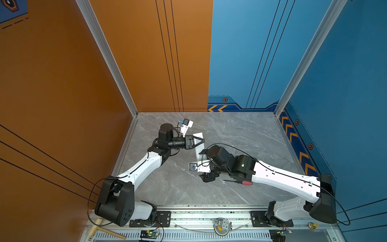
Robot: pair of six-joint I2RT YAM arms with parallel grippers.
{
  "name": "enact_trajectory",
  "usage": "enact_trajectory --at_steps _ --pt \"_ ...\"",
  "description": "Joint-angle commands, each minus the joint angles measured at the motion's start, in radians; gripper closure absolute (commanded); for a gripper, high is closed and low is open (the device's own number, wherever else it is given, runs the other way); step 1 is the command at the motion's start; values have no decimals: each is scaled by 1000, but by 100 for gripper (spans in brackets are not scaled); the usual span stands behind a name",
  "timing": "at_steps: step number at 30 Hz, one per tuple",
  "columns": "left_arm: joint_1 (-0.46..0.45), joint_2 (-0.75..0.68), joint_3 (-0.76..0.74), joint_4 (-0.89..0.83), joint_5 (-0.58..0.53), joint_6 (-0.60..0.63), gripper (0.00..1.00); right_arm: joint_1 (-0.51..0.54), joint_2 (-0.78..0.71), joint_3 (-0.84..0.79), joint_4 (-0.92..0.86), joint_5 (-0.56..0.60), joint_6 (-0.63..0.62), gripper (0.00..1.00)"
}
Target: Load the batteries into the remote control
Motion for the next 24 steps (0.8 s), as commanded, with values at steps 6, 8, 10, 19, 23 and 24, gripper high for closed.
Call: enact_trajectory --at_steps 6,8,10,19,23,24 --pt "8 -3 -6 41 47 -18 100 4 10 -23 -10 37 -11 0" --pt "7 -4 -7 40 47 -17 100 3 11 -21 -11 48 -13 0" --pt "7 -6 -7 40 47 -16 100 2 15 -21 -11 56 -14 0" --pt "7 -11 -7 41 45 -17 100 5 21 -23 -17 54 -17 1" --pt "7 -11 -8 40 45 -17 100 6 27 -23 -21 43 -14 1" --pt "7 -11 -9 40 46 -17 100 7 29 -24 -24 41 -14 1"
